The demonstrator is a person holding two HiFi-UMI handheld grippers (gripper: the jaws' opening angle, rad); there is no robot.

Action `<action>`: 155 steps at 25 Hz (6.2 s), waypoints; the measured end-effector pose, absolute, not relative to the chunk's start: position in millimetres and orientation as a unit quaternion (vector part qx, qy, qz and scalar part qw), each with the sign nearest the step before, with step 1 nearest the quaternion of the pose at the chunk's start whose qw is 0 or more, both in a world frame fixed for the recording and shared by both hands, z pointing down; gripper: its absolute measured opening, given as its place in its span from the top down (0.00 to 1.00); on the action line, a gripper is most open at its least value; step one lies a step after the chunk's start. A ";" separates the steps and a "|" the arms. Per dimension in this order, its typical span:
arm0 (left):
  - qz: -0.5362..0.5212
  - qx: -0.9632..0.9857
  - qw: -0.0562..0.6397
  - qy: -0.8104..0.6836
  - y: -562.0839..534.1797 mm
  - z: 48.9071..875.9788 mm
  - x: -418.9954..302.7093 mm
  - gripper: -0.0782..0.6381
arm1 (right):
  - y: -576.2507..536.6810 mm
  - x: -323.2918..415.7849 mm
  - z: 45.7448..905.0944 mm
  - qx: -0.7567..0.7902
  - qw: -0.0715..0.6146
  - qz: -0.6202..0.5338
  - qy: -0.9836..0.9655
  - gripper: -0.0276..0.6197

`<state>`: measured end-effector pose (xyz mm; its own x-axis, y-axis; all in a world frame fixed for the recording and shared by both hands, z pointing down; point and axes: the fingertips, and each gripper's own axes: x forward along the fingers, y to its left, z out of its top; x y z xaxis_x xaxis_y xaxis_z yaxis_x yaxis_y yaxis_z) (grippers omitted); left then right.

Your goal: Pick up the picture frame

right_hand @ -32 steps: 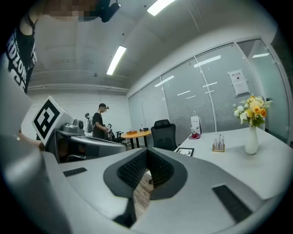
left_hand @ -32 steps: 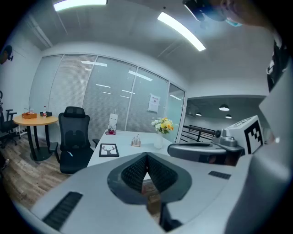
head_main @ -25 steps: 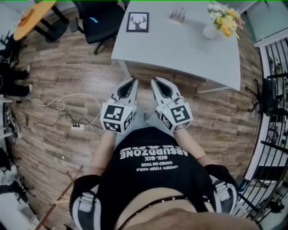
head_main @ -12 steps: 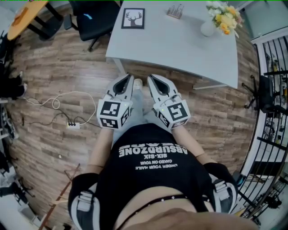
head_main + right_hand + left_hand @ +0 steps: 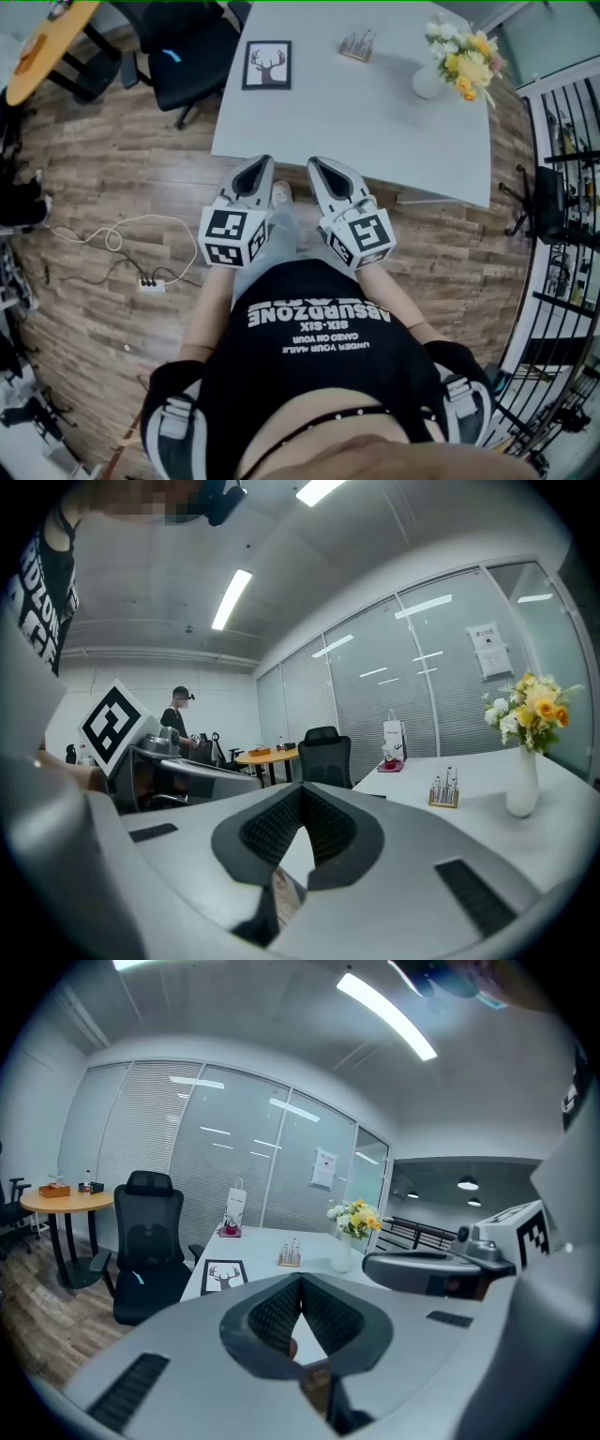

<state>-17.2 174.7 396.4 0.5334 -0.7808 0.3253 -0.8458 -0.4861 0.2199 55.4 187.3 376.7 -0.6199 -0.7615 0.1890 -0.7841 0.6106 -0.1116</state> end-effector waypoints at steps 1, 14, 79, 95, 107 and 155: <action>0.092 0.857 0.179 -0.474 163.8 397.0 -17.3 0.87 | 175.8 56.4 377.1 0.434 0.063 0.093 -0.894 0.93; 0.110 0.857 0.179 -0.470 17.0 406.1 -25.3 0.87 | 26.7 49.5 382.7 0.434 0.077 0.093 -0.893 0.93; 0.294 0.733 0.307 -0.530 -192.1 638.0 -88.0 0.72 | -189.2 36.8 620.9 0.431 0.241 0.285 -0.822 0.77; 0.308 0.721 0.342 -0.519 -196.8 669.4 -93.6 0.72 | -192.9 35.3 657.7 0.422 0.280 0.294 -0.811 0.77; 0.288 0.715 0.366 -0.521 -195.0 674.4 -96.7 0.74 | -192.8 33.0 659.3 0.425 0.281 0.306 -0.804 0.78; 0.232 0.735 0.347 -0.535 -167.4 610.4 -91.3 0.76 | -173.1 41.8 592.8 0.440 0.261 0.264 -0.818 0.81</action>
